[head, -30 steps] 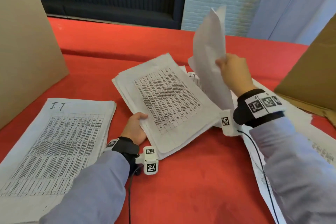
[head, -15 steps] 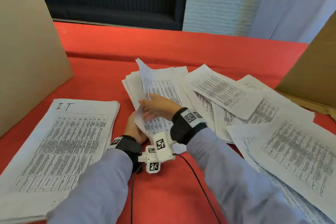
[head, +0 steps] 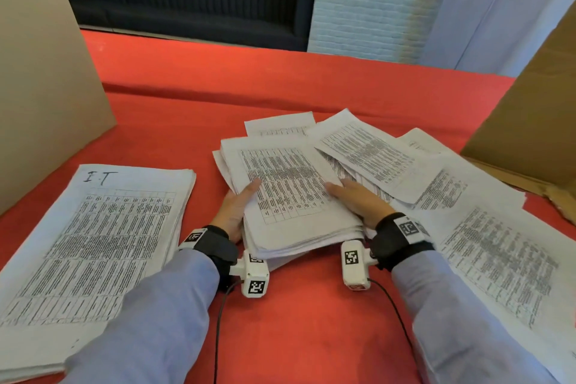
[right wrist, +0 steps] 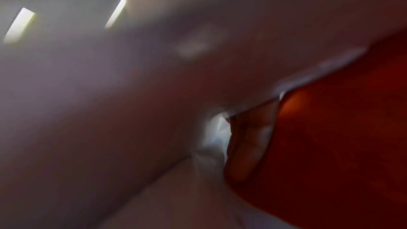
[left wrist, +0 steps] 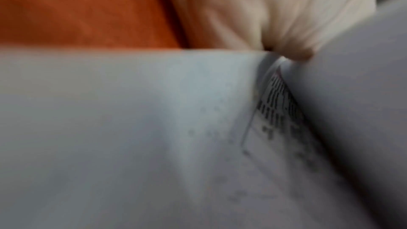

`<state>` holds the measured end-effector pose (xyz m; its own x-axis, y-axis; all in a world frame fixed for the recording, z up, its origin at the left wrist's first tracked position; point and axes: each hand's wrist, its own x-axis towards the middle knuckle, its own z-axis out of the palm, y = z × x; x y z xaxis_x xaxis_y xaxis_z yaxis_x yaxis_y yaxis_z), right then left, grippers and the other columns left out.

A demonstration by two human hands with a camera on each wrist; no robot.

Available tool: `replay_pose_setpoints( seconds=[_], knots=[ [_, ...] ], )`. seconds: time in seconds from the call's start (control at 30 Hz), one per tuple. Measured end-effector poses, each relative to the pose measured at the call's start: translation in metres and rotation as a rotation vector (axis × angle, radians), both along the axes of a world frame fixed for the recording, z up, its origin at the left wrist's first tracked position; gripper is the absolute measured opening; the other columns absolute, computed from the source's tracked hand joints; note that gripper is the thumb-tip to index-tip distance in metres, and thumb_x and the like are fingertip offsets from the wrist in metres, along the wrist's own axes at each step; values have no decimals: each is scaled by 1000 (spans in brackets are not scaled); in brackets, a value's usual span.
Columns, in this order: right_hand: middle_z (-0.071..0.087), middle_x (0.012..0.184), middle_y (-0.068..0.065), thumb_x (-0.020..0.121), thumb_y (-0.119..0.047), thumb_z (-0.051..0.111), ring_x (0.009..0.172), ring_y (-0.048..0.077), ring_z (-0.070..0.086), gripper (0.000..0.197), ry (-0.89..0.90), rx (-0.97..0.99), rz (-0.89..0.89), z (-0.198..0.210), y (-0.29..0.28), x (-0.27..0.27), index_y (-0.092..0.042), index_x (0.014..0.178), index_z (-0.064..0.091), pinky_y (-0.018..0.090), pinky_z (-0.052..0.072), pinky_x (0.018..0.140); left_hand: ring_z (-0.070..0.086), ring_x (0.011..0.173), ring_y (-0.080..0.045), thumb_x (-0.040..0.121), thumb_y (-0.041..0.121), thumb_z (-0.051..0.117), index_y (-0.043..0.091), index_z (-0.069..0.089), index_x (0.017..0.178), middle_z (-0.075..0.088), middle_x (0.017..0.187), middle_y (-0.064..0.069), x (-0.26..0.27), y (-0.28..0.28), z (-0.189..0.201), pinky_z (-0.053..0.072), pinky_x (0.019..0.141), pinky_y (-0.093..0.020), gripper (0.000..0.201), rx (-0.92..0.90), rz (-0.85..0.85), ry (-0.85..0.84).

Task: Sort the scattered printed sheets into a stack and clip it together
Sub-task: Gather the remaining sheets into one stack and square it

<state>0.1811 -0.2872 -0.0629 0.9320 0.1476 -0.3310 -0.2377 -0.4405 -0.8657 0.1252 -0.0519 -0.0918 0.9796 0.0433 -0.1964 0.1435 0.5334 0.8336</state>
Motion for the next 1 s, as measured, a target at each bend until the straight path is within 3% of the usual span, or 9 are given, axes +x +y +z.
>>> replay_pose_setpoints(
  seconds=[0.1, 0.23, 0.33, 0.43, 0.53, 0.63, 0.8, 0.9, 1.0],
  knots=[
    [71, 110, 12, 92, -35, 60, 98, 28, 69, 45, 25, 113, 31, -1, 6, -14, -6, 126, 54, 48, 53, 93, 58, 116, -33, 91, -2, 51, 10, 42, 138, 56, 133, -16, -3, -1, 1, 54, 89, -43, 50, 126, -6, -31],
    [59, 125, 3, 90, -37, 63, 111, 21, 60, 53, -85, -48, 103, 11, -6, -27, -17, 135, 44, 35, 47, 95, 58, 114, -37, 86, -19, 39, 10, 43, 136, 55, 132, -22, -6, 12, 13, 48, 94, -52, 58, 206, -58, 38],
    [49, 136, -3, 86, -45, 65, 126, 18, 48, 70, -50, 89, 84, 19, -14, -33, -22, 145, 34, 34, 37, 102, 62, 106, -30, 91, -11, 38, 19, 45, 128, 62, 121, -13, -12, 18, 38, 50, 89, -48, 48, 200, -95, -12],
    [66, 123, 2, 90, -39, 62, 106, 19, 68, 55, -37, 262, 117, 28, -11, -40, -15, 137, 47, 30, 54, 84, 68, 93, -21, 96, 1, 35, 27, 47, 126, 66, 110, -4, -20, 15, 61, 56, 74, -35, 42, 148, -121, -98],
    [72, 111, 5, 92, -41, 59, 93, 17, 72, 40, -90, 283, 90, 36, -6, -36, -19, 126, 57, 23, 57, 74, 72, 85, -20, 98, 14, 33, 17, 58, 118, 71, 104, -8, -15, 8, 67, 58, 65, -30, 32, 131, -145, -78],
    [69, 114, 0, 88, -40, 64, 92, 11, 71, 47, -102, 323, 34, 36, -8, -26, -19, 129, 53, 18, 55, 66, 71, 92, -19, 98, 29, 43, 13, 59, 119, 71, 110, -9, 3, -4, 66, 57, 76, -30, 31, 272, -106, -15],
    [68, 117, 9, 87, -22, 66, 100, 26, 69, 46, -119, 158, 48, 22, -13, -7, -15, 131, 53, 43, 56, 86, 61, 106, -26, 89, 0, 54, 12, 41, 133, 60, 125, -7, 30, -20, 50, 52, 88, -40, 47, 597, -207, 8],
    [67, 117, 15, 94, -4, 54, 85, 20, 71, 40, -35, 227, -19, 10, -23, -4, -9, 133, 50, 30, 60, 64, 62, 91, -12, 93, 1, 50, 16, 48, 124, 62, 109, 1, 34, -29, 39, 54, 72, -23, 34, 627, -139, -83],
    [65, 102, 7, 98, -4, 49, 60, 1, 69, 34, -9, 373, -190, 3, -37, -1, -8, 132, 47, 13, 51, 48, 66, 84, -12, 98, 17, 46, 11, 57, 116, 68, 102, -2, 39, -28, 32, 54, 68, -24, 22, 399, -27, -60]
  ],
)
